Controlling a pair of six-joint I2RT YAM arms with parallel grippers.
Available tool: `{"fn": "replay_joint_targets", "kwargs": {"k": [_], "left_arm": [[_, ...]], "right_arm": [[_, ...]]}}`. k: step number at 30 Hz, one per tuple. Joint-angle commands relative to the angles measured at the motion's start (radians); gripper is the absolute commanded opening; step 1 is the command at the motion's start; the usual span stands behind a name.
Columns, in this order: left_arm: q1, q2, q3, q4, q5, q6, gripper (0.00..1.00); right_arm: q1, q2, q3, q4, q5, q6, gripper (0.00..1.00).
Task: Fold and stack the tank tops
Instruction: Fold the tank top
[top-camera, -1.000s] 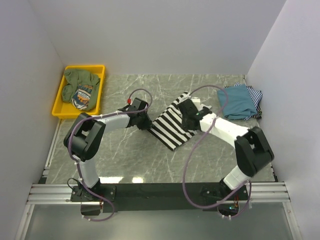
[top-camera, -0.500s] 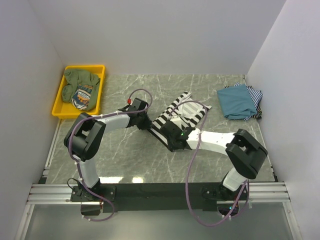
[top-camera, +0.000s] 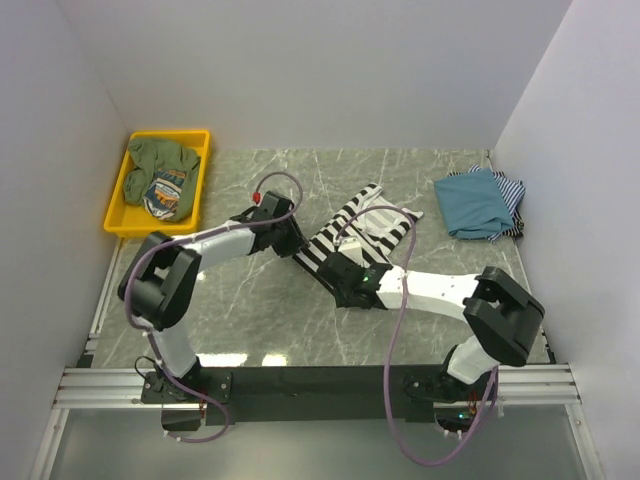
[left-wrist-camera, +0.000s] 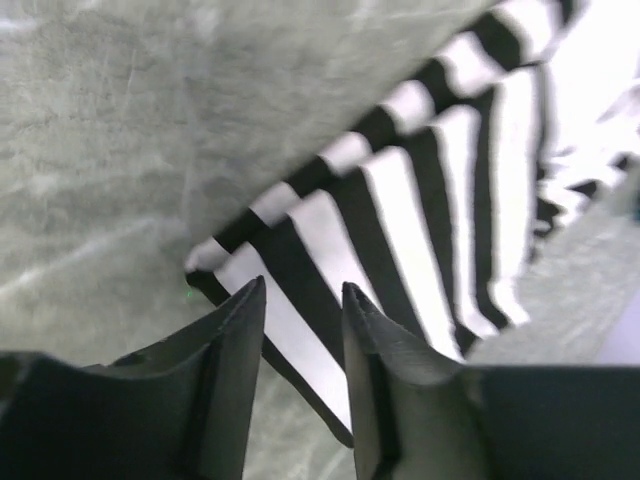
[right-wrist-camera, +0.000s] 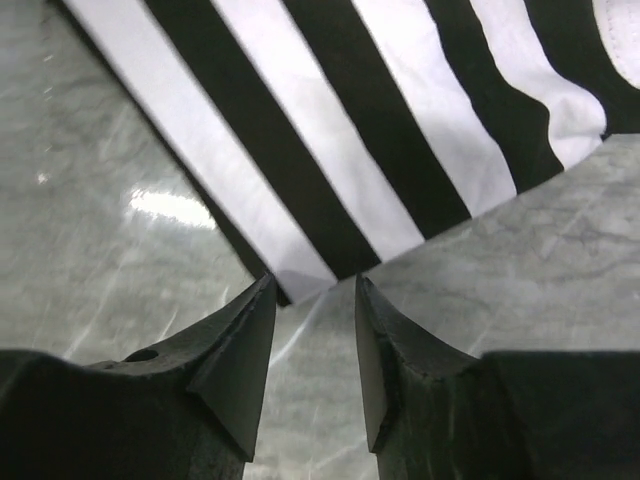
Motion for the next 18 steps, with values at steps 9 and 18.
{"fn": "replay_joint_targets", "kwargs": {"k": [9,18], "left_arm": [[0.008,-0.215,-0.143,-0.03,-0.105,-0.193,0.46],[0.009,-0.167,-0.22,0.151,-0.105,-0.312,0.48]], "right_arm": [[0.093,-0.012,0.061,-0.003,0.093,-0.13,0.51],[0.114,0.06,0.104,0.004,0.1,-0.259,0.53]]}}
